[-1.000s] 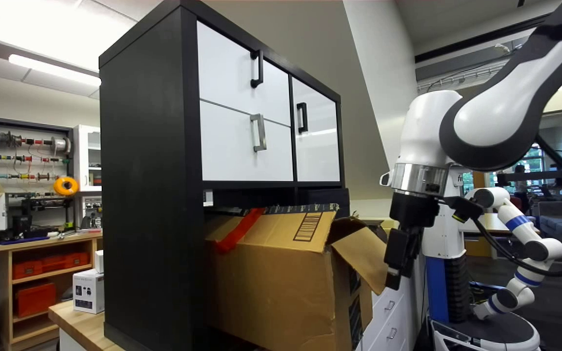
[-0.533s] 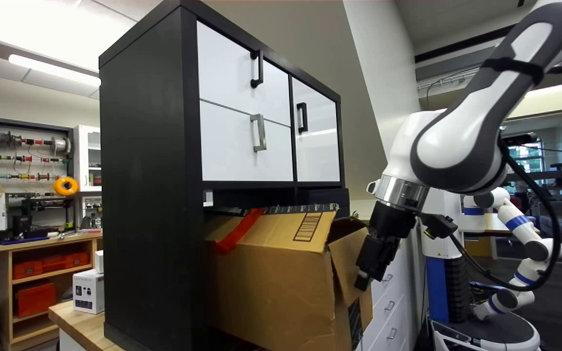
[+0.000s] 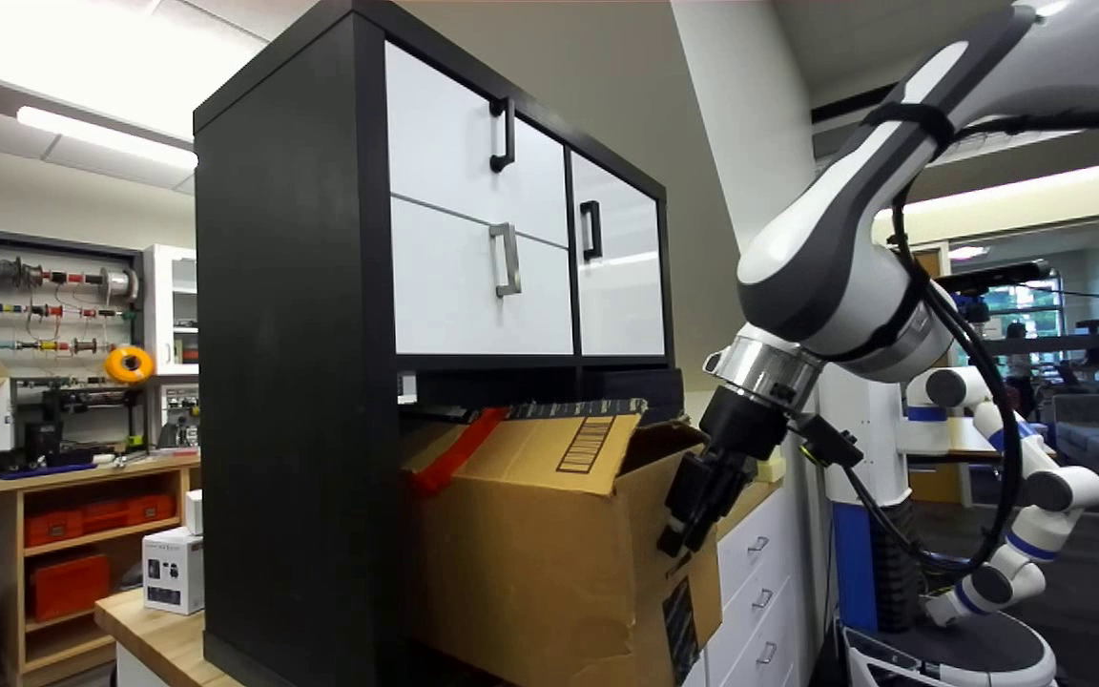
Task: Push the box on the shelf
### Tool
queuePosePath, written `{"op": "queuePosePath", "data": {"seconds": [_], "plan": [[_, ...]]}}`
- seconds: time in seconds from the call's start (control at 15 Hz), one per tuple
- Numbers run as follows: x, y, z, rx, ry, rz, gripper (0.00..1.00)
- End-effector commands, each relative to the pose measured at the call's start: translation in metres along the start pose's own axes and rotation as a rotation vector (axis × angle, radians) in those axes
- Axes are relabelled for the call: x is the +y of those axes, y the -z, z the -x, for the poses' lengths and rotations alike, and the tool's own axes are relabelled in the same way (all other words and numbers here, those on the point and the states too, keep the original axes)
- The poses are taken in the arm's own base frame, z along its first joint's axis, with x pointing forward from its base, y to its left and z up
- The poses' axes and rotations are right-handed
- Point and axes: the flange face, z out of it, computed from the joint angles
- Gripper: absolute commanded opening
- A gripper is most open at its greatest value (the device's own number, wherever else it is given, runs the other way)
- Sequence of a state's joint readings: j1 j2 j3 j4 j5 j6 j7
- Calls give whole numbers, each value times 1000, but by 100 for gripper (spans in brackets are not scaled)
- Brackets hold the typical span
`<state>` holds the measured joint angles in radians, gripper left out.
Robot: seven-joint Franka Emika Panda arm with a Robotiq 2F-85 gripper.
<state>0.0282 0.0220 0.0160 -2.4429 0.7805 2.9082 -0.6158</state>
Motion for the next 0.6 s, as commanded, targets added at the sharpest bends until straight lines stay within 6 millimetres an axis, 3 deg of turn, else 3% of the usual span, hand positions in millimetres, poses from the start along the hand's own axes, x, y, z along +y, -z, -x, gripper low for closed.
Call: {"op": "queuePosePath", "data": {"seconds": [0.0, 0.27, 0.53], "plan": [[1, -5, -27, 76, 15, -17, 29], [1, -21, -38, 90, 47, -17, 2], [-10, -37, -58, 114, 99, -16, 0]]}}
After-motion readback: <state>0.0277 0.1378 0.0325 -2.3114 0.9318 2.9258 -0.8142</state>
